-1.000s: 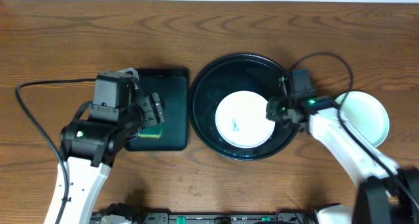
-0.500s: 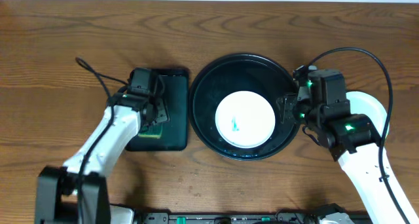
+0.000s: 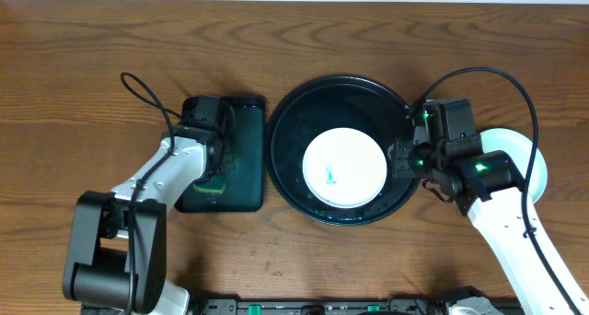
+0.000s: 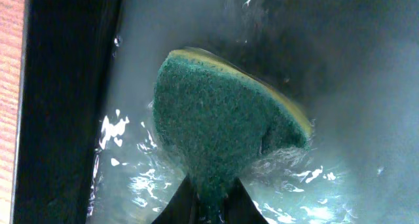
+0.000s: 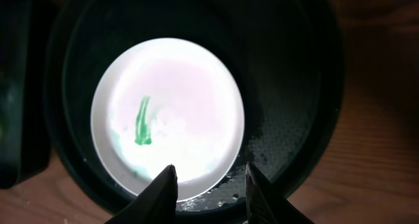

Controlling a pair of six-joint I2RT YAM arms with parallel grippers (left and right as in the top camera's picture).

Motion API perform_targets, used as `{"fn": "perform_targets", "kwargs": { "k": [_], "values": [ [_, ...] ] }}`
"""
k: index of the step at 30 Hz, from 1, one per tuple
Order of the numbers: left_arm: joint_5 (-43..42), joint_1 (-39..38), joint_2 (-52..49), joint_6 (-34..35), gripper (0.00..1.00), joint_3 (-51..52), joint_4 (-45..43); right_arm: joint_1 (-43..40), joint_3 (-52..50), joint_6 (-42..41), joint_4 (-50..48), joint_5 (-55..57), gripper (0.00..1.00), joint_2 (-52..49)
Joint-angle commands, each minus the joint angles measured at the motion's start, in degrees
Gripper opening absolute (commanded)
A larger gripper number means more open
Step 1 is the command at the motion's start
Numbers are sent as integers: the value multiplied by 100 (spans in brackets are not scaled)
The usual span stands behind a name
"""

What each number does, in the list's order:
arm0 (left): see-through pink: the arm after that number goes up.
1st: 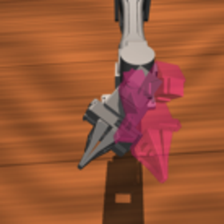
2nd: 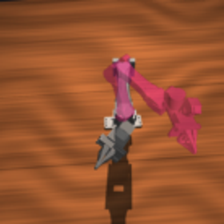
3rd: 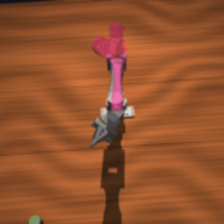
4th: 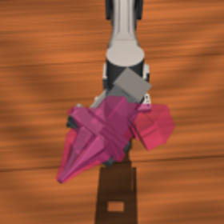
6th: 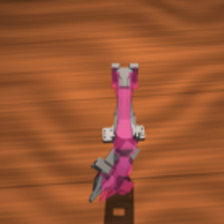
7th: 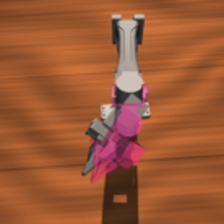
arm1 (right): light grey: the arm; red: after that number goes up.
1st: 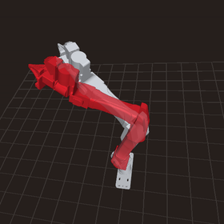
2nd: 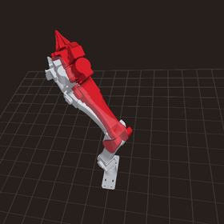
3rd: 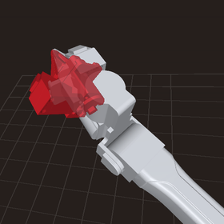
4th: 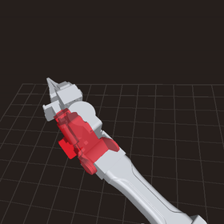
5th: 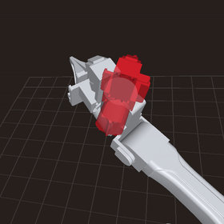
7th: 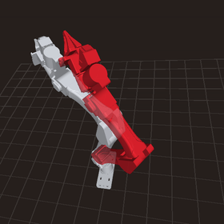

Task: Clean dirty plates on tray and stack at the side
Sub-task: 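Grasp the green sponge with the left gripper and lift it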

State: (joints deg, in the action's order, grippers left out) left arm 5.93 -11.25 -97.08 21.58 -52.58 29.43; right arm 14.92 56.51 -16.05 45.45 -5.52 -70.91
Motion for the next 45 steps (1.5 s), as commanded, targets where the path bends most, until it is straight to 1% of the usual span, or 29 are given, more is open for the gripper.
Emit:
{"fn": "perform_targets", "kwargs": {
  "k": [1, 6, 9, 12, 16, 20, 22, 27, 29, 31, 33, 35, 36, 37, 38, 39, 40, 43, 45],
  "values": [
    [-243, 9, 286, -13, 7, -225, 365, 2, -37, -125, 4, 417, 32, -26],
    [-260, 7, 1073, -13, 7, -555, 1069, 2, -39, -393, 0, 970, 35, -52],
    [-632, 2, 1499, -15, 7, -551, 1237, 2, -39, -540, 2, 1460, 38, -133],
    [-817, 2, 1550, -11, 7, -479, 1196, 2, -39, -535, -24, 1574, 39, -345],
    [-809, 4, 1303, -17, 7, -278, 1058, 2, -39, -452, -81, 1314, 45, -835],
    [-811, 2, 984, -188, 7, -269, 1036, 4, -39, 98, -166, 765, 46, -1329],
    [-811, 2, 1003, -352, 7, -328, 1091, 2, -39, 140, -203, 732, 47, -1530],
    [-813, 0, 1128, -402, 7, -953, 1674, 2, -39, 417, -535, 691, 49, -2024],
    [-850, -31, 1180, -400, 7, -1257, 1954, 2, -39, 592, -728, 470, 50, -2269],
    [-1121, -101, 1231, -400, 7, -1517, 2155, 2, -39, 756, -876, 133, 49, -2529],
    [-1639, -238, 1281, -396, 8, -1648, 2144, 2, -39, 804, -999, -118, 45, -2809],
    [-2094, -428, 1292, -348, 7, -1657, 1991, 2, -39, 802, -1071, -238, 38, -3067],
    [-2229, -551, 1285, -286, 7, -1655, 1926, 2, -39, 800, -1097, -251, 29, -3187],
    [-2240, -688, 1274, -175, 7, -1655, 1873, 2, -39, 800, -1121, -249, 17, -3318],
    [-2236, -841, 1252, -103, 7, -1648, 1790, 2, -39, 800, -1121, -251, 8, -3397],
    [-2236, -997, 1224, -42, 7, -1628, 1663, 2, -39, 802, -1110, -249, 4, -3480],
    [-2221, -1156, 1182, 24, 7, -1606, 1515, 2, -39, 800, -1097, -249, 1, -3528],
    [-2179, -1617, 933, 323, 7, -1589, 1082, 2, -39, 800, -1078, -249, 1, -3560],
    [-2181, -1880, 704, 645, 7, -1589, 791, 4, -39, 800, -1078, -249, 1, -3558]
  ]
}}
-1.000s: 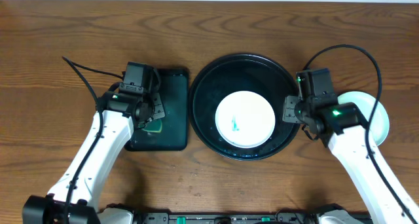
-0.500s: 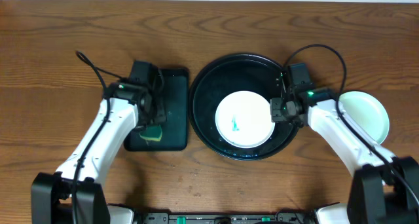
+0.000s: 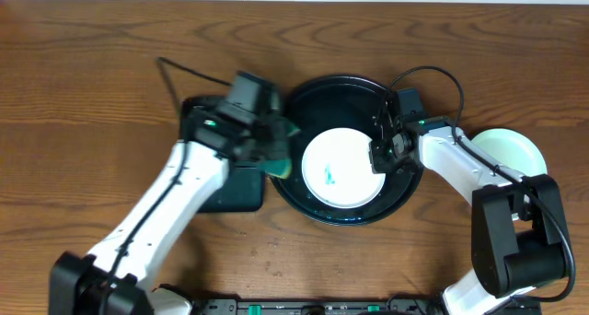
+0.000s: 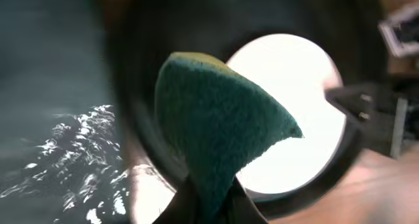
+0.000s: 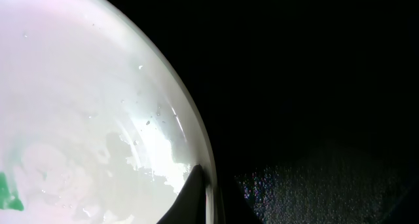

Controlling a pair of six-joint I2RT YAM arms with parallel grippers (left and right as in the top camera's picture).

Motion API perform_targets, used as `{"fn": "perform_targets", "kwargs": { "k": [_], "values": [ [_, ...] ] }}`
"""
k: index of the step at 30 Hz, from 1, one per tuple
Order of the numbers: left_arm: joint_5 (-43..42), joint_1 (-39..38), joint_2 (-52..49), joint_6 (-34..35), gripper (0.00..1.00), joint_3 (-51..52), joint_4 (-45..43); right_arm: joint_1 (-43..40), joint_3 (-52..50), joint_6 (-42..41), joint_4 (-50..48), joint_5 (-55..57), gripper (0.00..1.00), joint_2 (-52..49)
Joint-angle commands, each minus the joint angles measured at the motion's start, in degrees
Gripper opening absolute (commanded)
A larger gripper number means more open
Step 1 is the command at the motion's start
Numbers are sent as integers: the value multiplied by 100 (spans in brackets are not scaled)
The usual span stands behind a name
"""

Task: Clean dirty plates on tray and stack at the side
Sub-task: 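Grasp the green sponge with the left gripper and lift it, then scrub the white plate with the sponge in left gripper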

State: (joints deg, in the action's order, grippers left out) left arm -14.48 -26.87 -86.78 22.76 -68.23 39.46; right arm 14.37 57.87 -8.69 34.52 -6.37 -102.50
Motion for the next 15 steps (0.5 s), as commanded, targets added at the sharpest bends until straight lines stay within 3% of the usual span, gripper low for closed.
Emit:
{"fn": "perform_targets", "kwargs": {
  "k": [1, 10, 15],
  "values": [
    [-140, -444, -459, 660, 7, -24, -369, 59, -175, 63, 20, -164, 1, -400],
    [-433, -1537, -1965, 951, 7, -24, -1799, 63, -175, 63, 109, -164, 1, -400],
    [-387, -1637, -2597, 1143, 7, -26, -2098, 70, -175, 61, 190, -166, 1, -400]
  ]
}}
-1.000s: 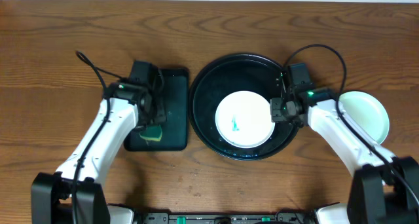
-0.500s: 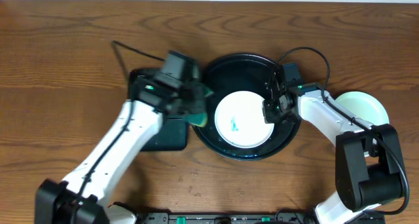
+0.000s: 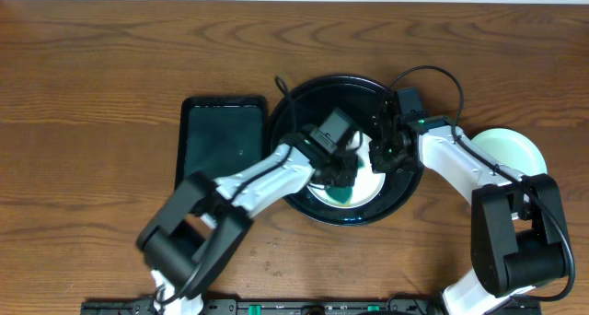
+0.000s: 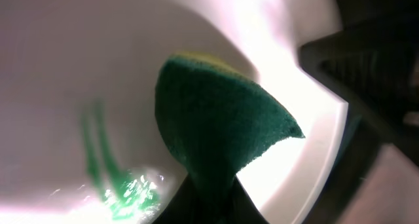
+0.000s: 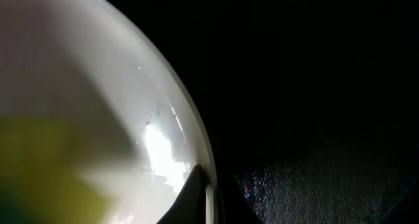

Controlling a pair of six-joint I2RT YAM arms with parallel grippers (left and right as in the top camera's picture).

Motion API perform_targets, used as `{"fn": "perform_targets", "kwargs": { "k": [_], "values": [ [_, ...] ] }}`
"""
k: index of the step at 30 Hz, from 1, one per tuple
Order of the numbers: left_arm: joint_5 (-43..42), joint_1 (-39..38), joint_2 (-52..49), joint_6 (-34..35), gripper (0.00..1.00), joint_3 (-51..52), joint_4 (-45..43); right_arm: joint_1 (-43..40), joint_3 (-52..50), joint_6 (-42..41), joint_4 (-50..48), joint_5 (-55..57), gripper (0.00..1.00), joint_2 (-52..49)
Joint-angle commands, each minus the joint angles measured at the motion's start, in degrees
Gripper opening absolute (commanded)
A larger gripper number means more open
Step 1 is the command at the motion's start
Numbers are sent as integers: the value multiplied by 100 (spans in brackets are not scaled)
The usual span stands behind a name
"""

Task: Clean dirty plates on tray and stack at the side
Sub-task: 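Scrub the white plate with the sponge in left gripper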

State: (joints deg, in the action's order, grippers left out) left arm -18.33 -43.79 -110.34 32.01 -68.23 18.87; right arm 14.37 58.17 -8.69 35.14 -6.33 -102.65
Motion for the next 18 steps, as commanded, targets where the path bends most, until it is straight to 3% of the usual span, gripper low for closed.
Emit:
{"fn": "perform_targets", "kwargs": {
  "k": [1, 10, 18],
  "values": [
    [103, 72, -297, 216, 7, -26, -7, 70, -205, 61, 136, -170, 1, -385],
    [3517, 168, -389, -442, 7, -39, 986, 70, -205, 61, 199, -170, 1, -385],
    [3718, 210, -389, -852, 7, -42, 1078, 70, -205, 61, 192, -168, 1, -385]
  ]
}}
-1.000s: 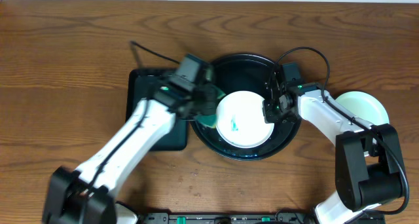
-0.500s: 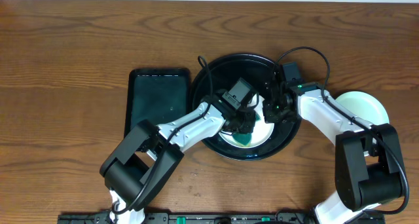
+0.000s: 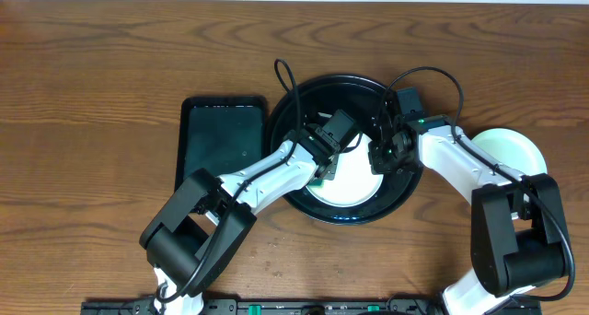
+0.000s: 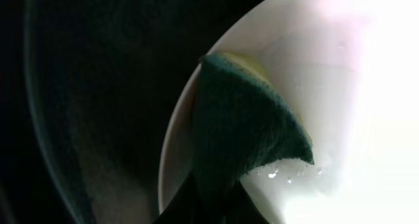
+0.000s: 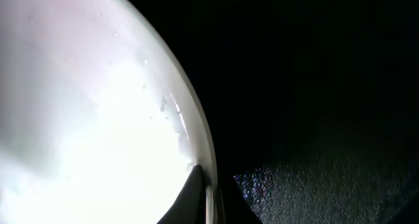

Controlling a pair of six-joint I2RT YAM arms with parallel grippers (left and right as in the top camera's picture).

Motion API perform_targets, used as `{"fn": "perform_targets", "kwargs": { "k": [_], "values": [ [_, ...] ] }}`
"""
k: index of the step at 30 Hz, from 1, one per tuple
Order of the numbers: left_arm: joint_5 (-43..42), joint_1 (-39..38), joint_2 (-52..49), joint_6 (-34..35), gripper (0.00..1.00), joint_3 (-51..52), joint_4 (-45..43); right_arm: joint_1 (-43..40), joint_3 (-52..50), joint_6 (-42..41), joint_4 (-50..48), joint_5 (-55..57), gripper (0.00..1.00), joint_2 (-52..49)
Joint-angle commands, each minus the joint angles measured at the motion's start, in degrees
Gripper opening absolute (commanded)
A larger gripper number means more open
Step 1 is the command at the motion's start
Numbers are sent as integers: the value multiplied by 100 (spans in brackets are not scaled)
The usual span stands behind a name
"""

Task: Clean dirty plates on tray and stack at the side
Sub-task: 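Scrub the white plate with the sponge in left gripper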

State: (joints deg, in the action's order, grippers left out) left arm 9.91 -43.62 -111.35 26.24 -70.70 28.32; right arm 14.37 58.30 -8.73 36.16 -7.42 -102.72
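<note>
A white plate point(image 3: 352, 180) lies in the round black tray point(image 3: 313, 103). My left gripper point(image 3: 322, 170) is shut on a green sponge point(image 4: 249, 129) with a yellow back, pressed on the plate's left rim point(image 4: 171, 129). Wet droplets sit on the plate point(image 4: 347, 112) beside the sponge. No green smear shows on the plate in any view. My right gripper point(image 5: 208, 192) is shut on the plate's right rim point(image 5: 196, 129), one finger inside and one outside. In the overhead view the right gripper point(image 3: 379, 158) is at the plate's right edge.
A black rectangular tray point(image 3: 221, 145) holding water lies left of the round tray. A pale green plate point(image 3: 515, 154) sits on the wooden table point(image 3: 92, 75) at the far right, behind my right arm. Both arms reach into the round tray's basin point(image 5: 314, 86).
The sponge has moved from the plate's lower middle, over the green smear, to its left rim. The smear no longer shows. My right gripper holds the rim as before.
First the sponge sat in the water tray in my left gripper, and my right gripper was open by the smeared plate. Then the sponge was at the round tray's left edge and the right gripper shut on the rim. Then the sponge covered the smear; now the plate looks white.
</note>
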Motion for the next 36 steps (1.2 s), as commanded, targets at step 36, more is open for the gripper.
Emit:
{"fn": "perform_targets", "kwargs": {
  "k": [36],
  "values": [
    [-579, 94, -483, 1180, 7, 98, 494, 68, -219, 66, 74, -59, 1, -378]
  ]
}}
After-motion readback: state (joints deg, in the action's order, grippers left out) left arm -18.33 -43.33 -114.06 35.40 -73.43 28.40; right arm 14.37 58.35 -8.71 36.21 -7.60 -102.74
